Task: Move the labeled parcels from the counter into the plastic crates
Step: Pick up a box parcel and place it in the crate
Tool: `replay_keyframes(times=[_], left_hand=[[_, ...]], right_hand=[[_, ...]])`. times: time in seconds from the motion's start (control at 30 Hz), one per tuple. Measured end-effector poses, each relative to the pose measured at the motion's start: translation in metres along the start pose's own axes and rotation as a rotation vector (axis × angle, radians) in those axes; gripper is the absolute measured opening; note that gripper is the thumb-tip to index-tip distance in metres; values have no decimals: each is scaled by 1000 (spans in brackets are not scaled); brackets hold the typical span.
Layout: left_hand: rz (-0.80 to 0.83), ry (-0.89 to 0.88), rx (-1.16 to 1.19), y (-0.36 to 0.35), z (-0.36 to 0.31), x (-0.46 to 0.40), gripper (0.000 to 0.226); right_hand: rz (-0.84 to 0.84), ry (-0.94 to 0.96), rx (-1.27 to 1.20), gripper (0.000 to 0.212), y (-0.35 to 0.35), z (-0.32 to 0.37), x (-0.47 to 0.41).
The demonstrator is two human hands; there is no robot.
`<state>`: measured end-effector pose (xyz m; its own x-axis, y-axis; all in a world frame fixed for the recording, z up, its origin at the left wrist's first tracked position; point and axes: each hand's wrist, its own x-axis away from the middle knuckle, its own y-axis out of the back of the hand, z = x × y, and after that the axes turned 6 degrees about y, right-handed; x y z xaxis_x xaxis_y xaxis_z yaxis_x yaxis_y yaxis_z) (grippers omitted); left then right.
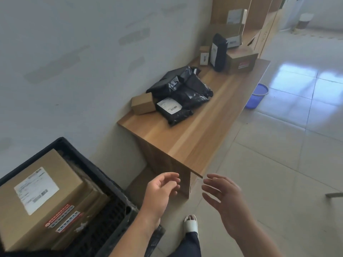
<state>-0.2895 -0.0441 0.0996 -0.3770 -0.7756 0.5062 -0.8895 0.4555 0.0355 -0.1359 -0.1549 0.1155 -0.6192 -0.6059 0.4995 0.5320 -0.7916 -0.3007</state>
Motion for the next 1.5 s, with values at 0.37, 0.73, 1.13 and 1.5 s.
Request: replay_keyframes(times=[0.37, 0.73, 1.13, 1.5], left_hand=[[-21, 145, 201, -57, -103, -198, 19], [-393, 372, 459, -31, -150, -371, 37], [-789, 452, 1056, -29, -183, -500, 89], [-817, 402, 1132, -28, -186, -520, 32]], right_hand=[[-27, 74, 13, 18, -38, 133, -157], [189, -152, 113, 17, -94, 152, -334], [404, -428, 305, 16, -130, 180, -514], [444, -531, 381, 15, -123, 173, -545]])
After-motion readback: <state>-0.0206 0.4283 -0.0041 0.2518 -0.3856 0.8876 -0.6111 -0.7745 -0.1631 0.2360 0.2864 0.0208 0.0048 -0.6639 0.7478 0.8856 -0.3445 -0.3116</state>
